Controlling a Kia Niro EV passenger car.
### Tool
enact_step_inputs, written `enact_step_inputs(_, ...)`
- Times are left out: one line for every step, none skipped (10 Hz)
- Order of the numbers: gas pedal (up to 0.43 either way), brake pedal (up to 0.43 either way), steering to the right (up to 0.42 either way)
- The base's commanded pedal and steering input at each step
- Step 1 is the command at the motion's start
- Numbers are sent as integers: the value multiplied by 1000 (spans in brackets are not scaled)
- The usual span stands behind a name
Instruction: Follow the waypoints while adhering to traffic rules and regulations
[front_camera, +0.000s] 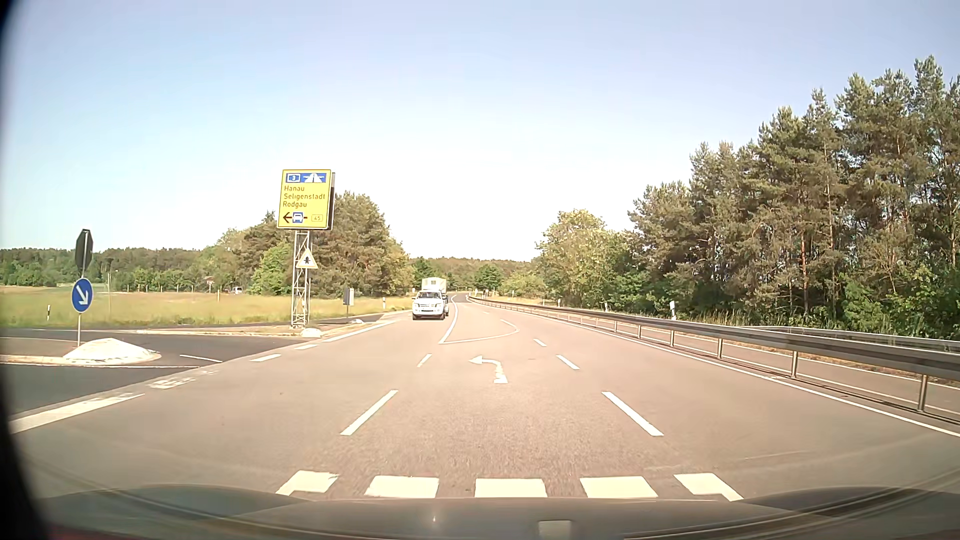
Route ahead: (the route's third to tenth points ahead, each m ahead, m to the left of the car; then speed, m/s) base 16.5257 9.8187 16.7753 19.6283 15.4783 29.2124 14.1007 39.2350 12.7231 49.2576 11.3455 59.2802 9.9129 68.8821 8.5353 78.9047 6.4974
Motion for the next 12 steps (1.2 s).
enact_step_inputs(0,354,-3)
enact_step_inputs(0,354,-3)
enact_step_inputs(0,354,-3)
enact_step_inputs(0,354,-3)
enact_step_inputs(0,354,-3)
enact_step_inputs(0,354,-3)
enact_step_inputs(0,354,-4)
enact_step_inputs(0,348,-4)
enact_step_inputs(0,341,-4)
enact_step_inputs(0,311,-4)
enact_step_inputs(0,268,-6)
enact_step_inputs(0,220,-7)
